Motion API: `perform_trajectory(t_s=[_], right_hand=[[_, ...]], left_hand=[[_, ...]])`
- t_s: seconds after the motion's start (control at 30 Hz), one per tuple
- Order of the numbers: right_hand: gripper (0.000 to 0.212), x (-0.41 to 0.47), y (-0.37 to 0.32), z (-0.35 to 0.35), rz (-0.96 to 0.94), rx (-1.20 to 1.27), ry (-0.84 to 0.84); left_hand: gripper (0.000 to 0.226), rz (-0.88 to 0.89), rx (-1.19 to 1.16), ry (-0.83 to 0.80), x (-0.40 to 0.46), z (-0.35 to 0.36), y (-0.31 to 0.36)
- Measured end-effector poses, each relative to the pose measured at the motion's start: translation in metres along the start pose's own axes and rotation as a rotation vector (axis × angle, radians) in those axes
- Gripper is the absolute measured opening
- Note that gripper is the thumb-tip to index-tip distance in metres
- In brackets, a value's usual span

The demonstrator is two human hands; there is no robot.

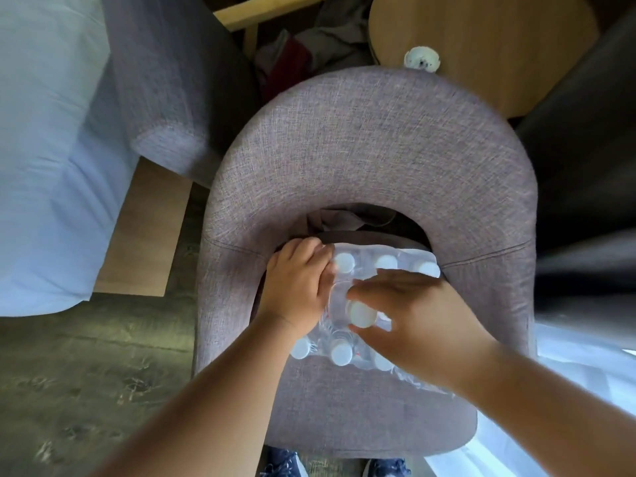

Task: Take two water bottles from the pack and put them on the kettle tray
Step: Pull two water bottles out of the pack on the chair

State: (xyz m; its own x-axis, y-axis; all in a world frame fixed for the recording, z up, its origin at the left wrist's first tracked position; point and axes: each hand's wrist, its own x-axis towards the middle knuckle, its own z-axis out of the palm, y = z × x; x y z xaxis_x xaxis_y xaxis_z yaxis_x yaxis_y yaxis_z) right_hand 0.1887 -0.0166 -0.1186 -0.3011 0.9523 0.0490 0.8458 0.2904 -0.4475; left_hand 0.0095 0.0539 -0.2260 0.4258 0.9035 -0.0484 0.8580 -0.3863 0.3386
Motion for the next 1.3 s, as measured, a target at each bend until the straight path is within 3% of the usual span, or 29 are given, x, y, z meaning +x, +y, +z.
perform_trajectory(t_s=[0.13,0.23,0.37,0.57,0.63,0.73,0.8,0.9,1.0,1.1,1.17,1.3], right_hand=[[0.024,0.012,0.012,-0.05,0.117,0.116,0.061],[0.031,0.037,0.029,-0.061,0.215,0.352,0.089],[0.012,0.066,0.055,-0.052,0.287,0.437,0.004],[0.017,0.067,0.064,-0.042,0.321,0.541,0.0],[0.017,0.065,0.065,-0.042,0.329,0.568,0.002],[0.014,0.062,0.067,-0.041,0.362,0.611,0.01],[0.007,0.062,0.067,-0.039,0.398,0.651,0.032],[0.01,0.062,0.07,-0.036,0.474,0.712,0.063],[0.015,0.064,0.071,-0.034,0.529,0.75,0.046],[0.012,0.068,0.071,-0.031,0.522,0.75,0.015],[0.011,0.07,0.07,-0.029,0.528,0.755,0.019],[0.014,0.07,0.071,-0.025,0.546,0.757,0.036]], left_hand=[[0.048,-0.008,-0.01,-0.021,0.002,-0.003,0.004],[0.05,-0.01,0.0,-0.057,0.002,-0.005,0.003],[0.055,0.011,0.031,-0.111,0.005,-0.004,0.003],[0.054,-0.021,-0.034,-0.107,0.004,-0.009,0.006],[0.057,-0.045,-0.138,-0.076,0.006,-0.012,0.01],[0.051,-0.241,-0.602,0.06,0.001,-0.023,0.016],[0.046,-0.292,-0.746,0.139,-0.011,-0.031,0.028],[0.042,-0.274,-0.878,0.041,-0.033,-0.031,0.053],[0.058,-0.267,-0.868,-0.026,-0.042,-0.02,0.066],[0.063,-0.447,-0.884,-0.036,-0.03,-0.022,0.069],[0.066,-0.479,-0.769,-0.031,-0.02,-0.024,0.07],[0.054,-0.446,-0.649,-0.125,-0.022,-0.028,0.061]])
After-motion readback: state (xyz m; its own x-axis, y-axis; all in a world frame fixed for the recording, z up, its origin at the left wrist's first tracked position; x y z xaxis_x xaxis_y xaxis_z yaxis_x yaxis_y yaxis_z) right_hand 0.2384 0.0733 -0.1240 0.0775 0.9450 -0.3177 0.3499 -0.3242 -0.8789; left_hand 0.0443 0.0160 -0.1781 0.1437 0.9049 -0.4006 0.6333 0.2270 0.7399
